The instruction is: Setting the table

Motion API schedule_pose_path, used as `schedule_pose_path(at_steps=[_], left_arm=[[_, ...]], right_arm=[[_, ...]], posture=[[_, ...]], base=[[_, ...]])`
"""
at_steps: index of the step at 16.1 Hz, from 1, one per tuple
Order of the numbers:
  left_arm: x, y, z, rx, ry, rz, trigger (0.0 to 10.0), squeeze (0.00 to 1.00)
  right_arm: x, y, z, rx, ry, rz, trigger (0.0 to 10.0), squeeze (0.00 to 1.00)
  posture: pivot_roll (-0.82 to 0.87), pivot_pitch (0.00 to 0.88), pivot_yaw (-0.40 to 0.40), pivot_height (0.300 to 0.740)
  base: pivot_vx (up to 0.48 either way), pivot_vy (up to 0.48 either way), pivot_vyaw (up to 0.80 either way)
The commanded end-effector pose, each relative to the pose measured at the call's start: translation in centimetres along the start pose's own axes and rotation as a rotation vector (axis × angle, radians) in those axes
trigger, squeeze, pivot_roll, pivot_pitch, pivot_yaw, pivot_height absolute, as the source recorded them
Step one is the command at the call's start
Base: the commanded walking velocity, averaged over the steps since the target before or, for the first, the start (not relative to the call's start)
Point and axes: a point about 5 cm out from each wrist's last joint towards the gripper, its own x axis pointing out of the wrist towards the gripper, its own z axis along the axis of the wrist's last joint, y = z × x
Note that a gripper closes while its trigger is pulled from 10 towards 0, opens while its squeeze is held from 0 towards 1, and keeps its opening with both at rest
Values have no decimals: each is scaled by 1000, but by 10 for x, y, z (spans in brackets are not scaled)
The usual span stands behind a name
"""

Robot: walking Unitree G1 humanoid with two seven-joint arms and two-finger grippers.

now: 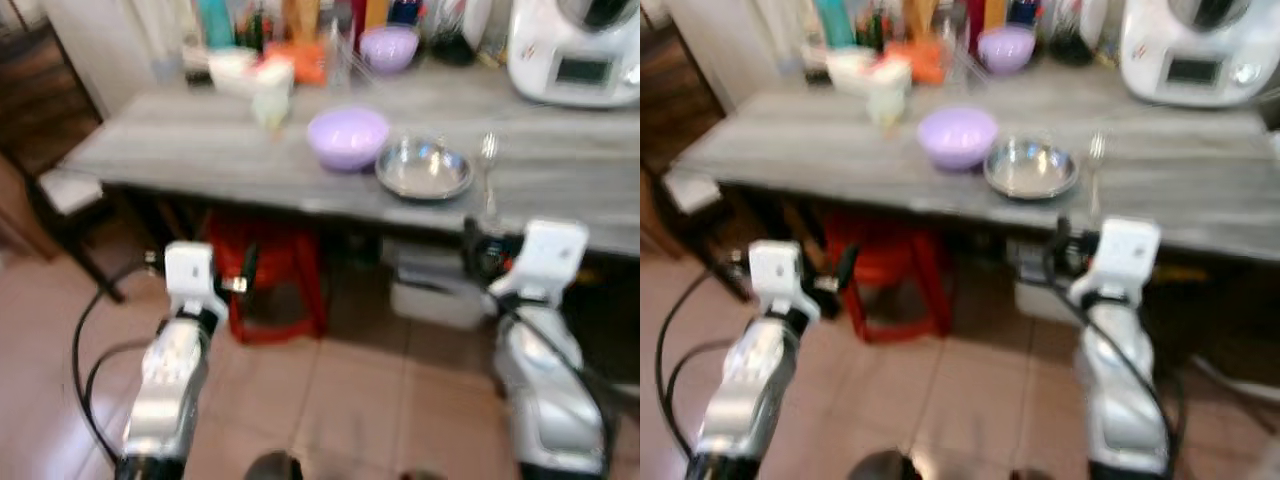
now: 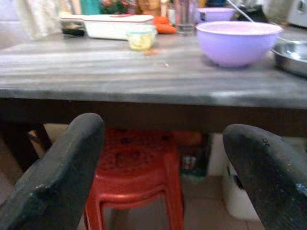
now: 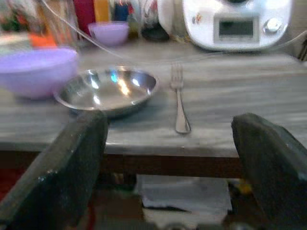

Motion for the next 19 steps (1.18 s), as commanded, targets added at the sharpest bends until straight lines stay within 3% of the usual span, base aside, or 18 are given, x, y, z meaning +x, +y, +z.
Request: schedule_pose_path(at_steps=[1, 10, 15, 19], left_arm=[[1, -2, 3, 5, -13, -8, 10000, 0], [2, -9, 8, -18, -56, -80, 10000, 0], [2, -11, 8, -29, -58, -95, 10000, 0], [2, -12, 8, -34, -60, -99, 10000, 0]], right_arm=[[1, -1, 5, 0, -20, 1, 10000, 0], [4, 2, 4, 1, -20, 14, 10000, 0], [5, 2, 3, 6, -11, 20, 10000, 0], [5, 2, 2, 5, -9, 25, 10000, 0]], posture=[[-97, 107, 98, 740], [-96, 109, 98, 740], [-95, 108, 98, 740], [-95, 105, 95, 740]], base=[[-322, 0, 0], [0, 0, 0], [0, -338, 0], [0, -393, -523]])
